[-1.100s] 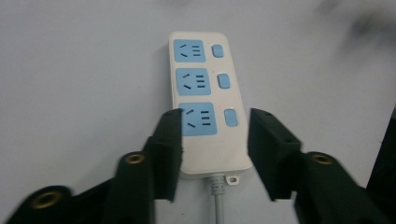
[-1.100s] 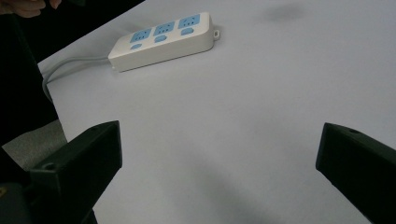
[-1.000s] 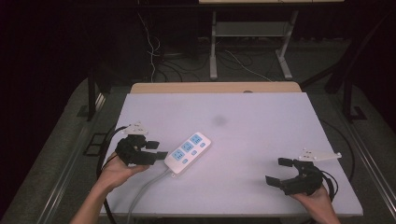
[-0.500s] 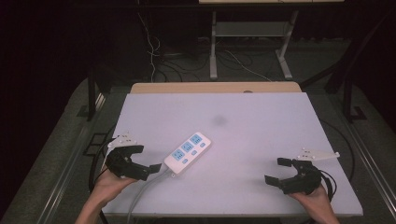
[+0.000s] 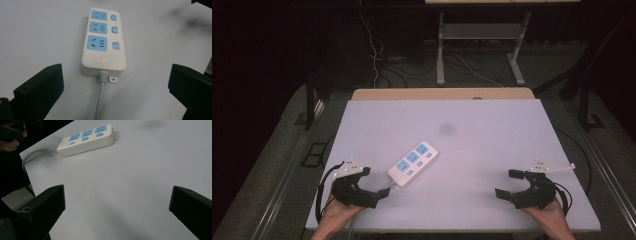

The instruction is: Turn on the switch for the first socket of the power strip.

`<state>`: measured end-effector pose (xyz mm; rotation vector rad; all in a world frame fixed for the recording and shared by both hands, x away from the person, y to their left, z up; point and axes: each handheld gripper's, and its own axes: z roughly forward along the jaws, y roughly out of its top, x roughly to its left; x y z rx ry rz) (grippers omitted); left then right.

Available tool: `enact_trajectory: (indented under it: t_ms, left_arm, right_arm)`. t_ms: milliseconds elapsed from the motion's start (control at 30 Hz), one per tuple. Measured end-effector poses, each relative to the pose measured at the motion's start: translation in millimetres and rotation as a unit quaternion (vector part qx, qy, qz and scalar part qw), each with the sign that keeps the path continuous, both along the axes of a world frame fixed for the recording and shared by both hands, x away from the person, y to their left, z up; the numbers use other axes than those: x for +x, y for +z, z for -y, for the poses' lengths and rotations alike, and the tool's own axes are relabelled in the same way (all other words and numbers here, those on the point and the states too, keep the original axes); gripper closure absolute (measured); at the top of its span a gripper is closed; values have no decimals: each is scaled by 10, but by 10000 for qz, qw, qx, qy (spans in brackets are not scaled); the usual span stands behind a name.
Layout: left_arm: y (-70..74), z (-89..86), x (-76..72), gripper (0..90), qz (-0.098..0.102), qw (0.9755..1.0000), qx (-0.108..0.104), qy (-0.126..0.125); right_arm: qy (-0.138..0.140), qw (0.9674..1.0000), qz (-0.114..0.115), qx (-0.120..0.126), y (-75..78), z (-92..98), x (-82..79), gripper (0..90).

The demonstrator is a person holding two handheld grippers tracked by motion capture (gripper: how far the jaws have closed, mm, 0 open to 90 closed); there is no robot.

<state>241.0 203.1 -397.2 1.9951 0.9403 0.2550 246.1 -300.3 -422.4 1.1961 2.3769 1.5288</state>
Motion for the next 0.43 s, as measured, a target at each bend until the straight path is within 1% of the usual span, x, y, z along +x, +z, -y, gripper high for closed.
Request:
enact_trajectory:
  t_ms: [100,167,233,367,433]
  left_arm:
    - [-57,7,-31,0,13,10000,-81,25]
    - [-100,8,-46,0,0,9998,-198,66]
    - [-147,6,-60,0,-18,9996,-267,97]
    - [-236,5,-81,0,-55,9994,-311,137]
    - [-242,10,-86,0,-56,9994,-301,134]
  right_arm:
    - [18,10000,-24,-10,-2,-3,-4,1]
    - [27,10000,-25,-15,-4,-5,-4,1]
    - [34,10000,-28,-17,-4,-6,-5,1]
    - [54,10000,-35,-20,-8,-8,-9,1]
    - [59,10000,-33,-20,-9,-9,-8,1]
